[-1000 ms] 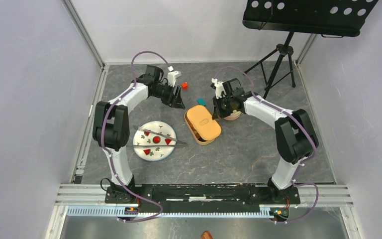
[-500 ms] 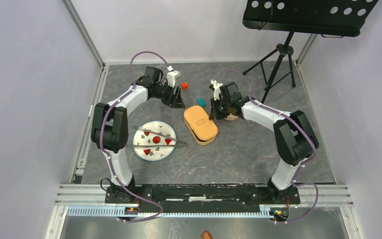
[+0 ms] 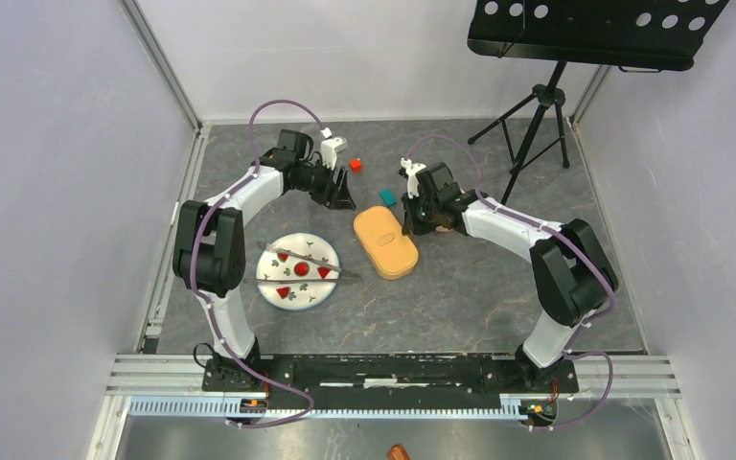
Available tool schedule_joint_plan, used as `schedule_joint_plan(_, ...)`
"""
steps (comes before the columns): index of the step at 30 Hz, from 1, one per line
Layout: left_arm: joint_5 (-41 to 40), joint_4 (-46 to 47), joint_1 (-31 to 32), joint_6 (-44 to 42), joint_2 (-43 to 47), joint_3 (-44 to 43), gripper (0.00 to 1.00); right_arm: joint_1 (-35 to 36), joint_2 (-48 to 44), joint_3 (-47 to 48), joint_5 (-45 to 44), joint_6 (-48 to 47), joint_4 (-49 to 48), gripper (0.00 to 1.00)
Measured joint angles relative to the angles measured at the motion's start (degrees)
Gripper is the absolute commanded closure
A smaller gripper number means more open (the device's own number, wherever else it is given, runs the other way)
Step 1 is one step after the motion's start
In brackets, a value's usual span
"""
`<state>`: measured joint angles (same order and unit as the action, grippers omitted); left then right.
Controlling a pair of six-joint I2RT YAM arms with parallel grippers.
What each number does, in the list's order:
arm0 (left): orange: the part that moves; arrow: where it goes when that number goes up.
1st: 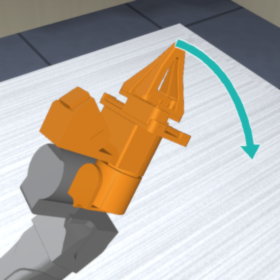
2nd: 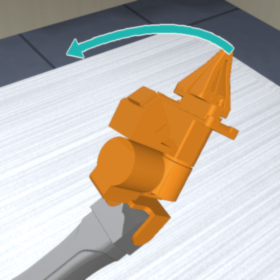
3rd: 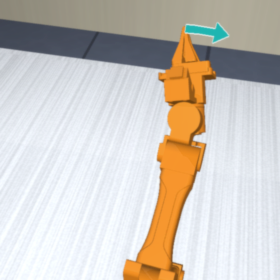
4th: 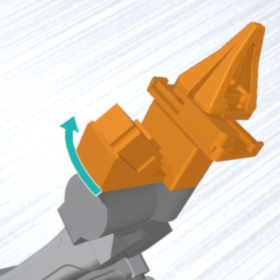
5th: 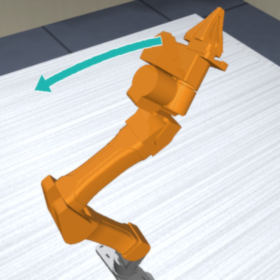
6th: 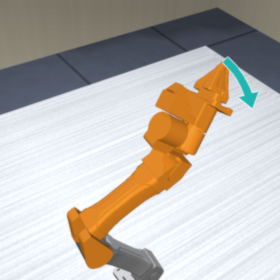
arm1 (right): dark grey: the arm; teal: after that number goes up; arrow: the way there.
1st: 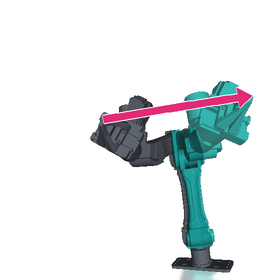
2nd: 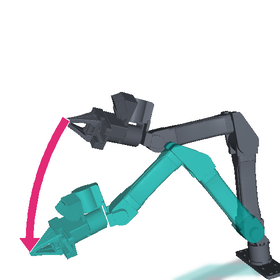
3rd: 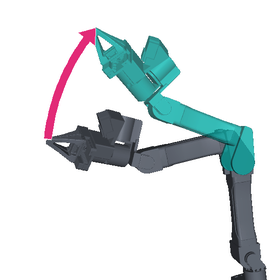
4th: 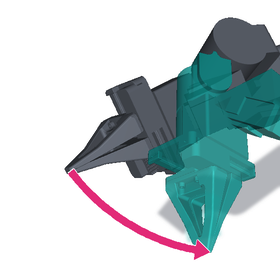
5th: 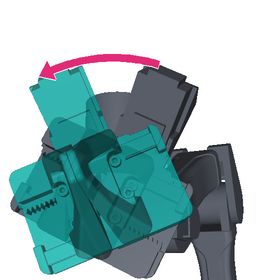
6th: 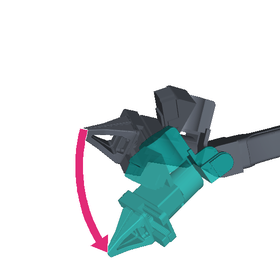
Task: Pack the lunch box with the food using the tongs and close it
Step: Close the box lid on the packing box.
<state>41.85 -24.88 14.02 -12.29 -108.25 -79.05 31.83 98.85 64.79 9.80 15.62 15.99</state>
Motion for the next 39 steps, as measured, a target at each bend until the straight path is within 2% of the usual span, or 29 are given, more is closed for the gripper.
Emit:
schedule_joint_plan(20,0.0,0.2,0.0,0.0,0.5,1.6,0.33,0.5,-1.0,-3.0,-2.0,4.1,-4.4,1.0)
schedule_joint_plan(32,0.0,0.2,0.0,-0.2,1.2,2.0,0.33,1.4,-2.3,-6.7,-4.5,3.5,-9.3,1.0)
schedule_joint_plan(39,0.0,0.2,1.4,-5.0,4.7,5.4,0.34,2.4,-2.9,-7.8,-6.6,2.7,-10.9,1.0)
